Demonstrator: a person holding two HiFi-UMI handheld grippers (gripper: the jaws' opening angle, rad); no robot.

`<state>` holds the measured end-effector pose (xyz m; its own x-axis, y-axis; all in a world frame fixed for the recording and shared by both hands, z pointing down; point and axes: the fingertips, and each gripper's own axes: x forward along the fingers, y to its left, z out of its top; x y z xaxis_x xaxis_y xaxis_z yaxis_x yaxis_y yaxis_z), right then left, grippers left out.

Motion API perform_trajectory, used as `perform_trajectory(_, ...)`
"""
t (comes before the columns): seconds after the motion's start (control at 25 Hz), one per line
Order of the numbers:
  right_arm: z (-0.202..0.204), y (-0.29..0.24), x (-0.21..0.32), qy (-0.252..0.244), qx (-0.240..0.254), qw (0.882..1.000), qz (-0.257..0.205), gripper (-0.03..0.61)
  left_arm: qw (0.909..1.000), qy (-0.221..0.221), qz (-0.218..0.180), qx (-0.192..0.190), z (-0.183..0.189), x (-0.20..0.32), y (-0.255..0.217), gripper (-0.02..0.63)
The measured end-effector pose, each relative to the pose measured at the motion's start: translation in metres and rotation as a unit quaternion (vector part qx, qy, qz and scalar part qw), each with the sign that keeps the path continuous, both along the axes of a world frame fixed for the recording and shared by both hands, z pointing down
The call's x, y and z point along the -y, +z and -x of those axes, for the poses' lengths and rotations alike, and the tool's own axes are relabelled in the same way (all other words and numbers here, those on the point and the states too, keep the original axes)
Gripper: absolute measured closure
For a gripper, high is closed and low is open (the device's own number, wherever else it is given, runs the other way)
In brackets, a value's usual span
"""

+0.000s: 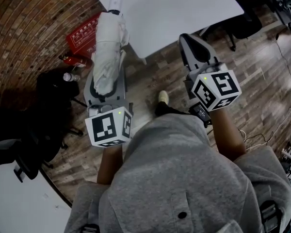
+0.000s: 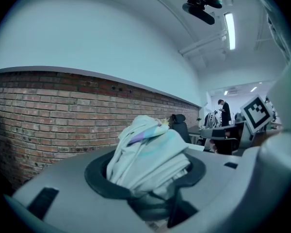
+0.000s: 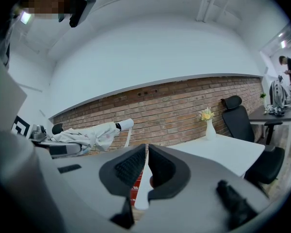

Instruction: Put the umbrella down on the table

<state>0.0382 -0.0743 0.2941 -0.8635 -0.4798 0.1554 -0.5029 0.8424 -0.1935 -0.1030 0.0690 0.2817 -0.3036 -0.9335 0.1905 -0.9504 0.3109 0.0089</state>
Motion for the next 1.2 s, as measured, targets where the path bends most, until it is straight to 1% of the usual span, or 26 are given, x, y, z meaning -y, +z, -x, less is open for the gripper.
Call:
perform_trajectory(0.28,0.003,0.003,0.031,-0.012,0.003,1.000,0.004,0.543,0.9999,-0.008,0.006,-0.001,-0.001,0.030,0.004,0.379)
perform_trajectory(0.6,0.003,0.003,0.063,-0.016,0.013,1.000,0.004,0.543,0.9999,-0.016,0.002,0.004,-0.002,0.057,0.002,0.379)
perform_trajectory(0.88,0.009,0.002,0.074,-0.022,0.023,0.999,0.004,0.543,0.9997,-0.023,0.000,0.012,0.003,0.068,-0.001,0.379)
perform_trajectory(1.2,0.018,0.000,0.075,-0.028,0.025,0.999,0.004,0.543,0.9996,-0.023,0.000,0.016,0.003,0.071,-0.001,0.379)
